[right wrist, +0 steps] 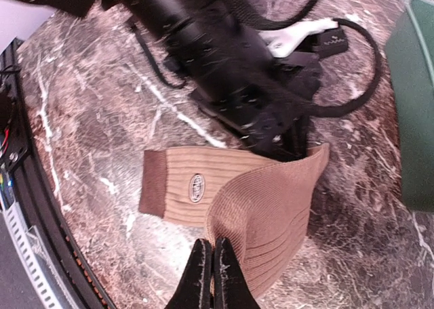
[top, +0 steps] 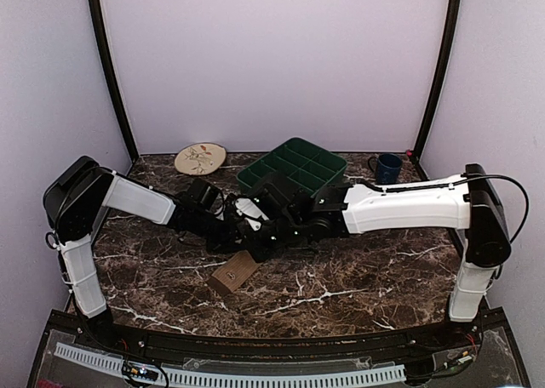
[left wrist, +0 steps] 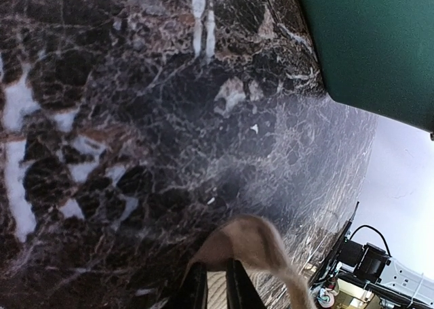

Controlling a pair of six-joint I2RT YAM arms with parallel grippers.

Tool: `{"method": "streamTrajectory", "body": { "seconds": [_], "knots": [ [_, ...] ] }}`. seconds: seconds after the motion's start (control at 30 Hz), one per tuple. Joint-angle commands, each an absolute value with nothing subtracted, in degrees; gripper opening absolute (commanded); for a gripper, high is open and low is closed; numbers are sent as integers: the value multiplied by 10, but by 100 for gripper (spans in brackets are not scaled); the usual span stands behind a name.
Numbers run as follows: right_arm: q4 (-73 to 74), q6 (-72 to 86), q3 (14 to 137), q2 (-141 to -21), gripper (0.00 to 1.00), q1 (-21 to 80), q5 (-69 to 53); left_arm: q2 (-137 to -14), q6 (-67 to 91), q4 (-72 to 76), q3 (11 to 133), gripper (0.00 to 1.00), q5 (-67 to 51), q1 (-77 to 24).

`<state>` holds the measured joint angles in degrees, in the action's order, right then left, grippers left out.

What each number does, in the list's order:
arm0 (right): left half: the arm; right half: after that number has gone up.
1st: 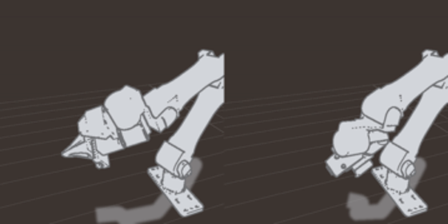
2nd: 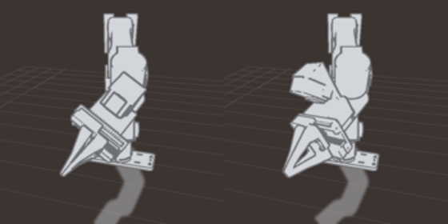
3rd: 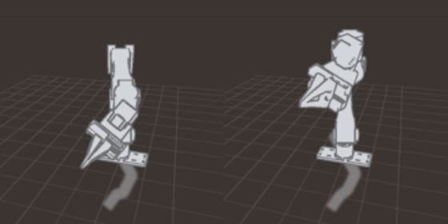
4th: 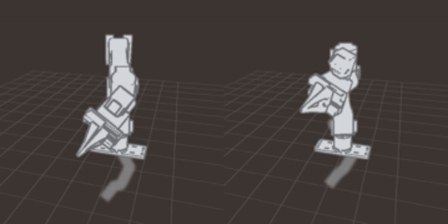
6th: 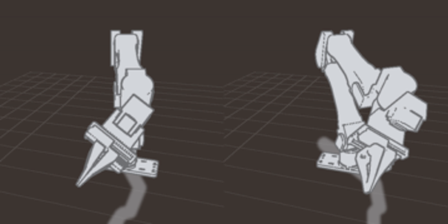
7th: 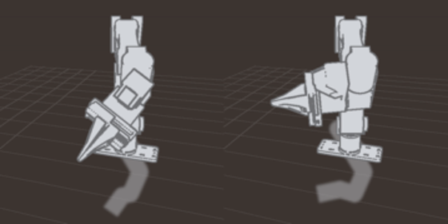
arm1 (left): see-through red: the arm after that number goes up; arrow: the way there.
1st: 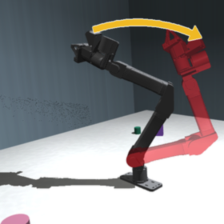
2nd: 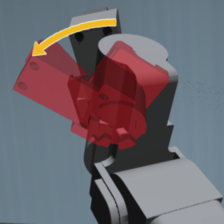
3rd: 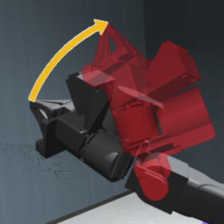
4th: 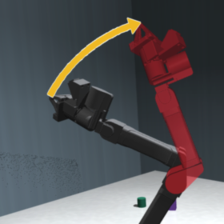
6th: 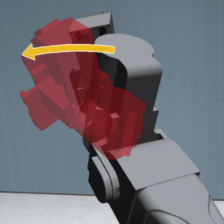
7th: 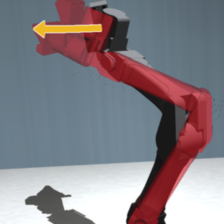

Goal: Roll the socks
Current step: Fold the sock at the center of the board.

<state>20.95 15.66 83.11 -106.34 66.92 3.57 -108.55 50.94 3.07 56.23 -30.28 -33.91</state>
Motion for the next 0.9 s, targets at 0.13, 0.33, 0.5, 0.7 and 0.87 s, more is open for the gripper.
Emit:
{"method": "streamTrajectory", "body": {
  "seconds": [0.13,0.33,0.5,0.7,0.87],
  "knots": [
    [195,137,863,-1093,0,687,-22,-1093,498,14,561,13,-310,-337],
    [203,129,899,-1135,0,692,-54,-1094,492,11,560,13,-315,-337],
    [199,128,914,-1161,0,696,-70,-1093,487,5,560,12,-317,-337],
    [193,130,928,-1187,0,701,-84,-1092,478,-3,558,10,-317,-338],
    [186,133,934,-1205,0,704,-94,-1089,469,-11,554,6,-314,-337]
  ]
}}
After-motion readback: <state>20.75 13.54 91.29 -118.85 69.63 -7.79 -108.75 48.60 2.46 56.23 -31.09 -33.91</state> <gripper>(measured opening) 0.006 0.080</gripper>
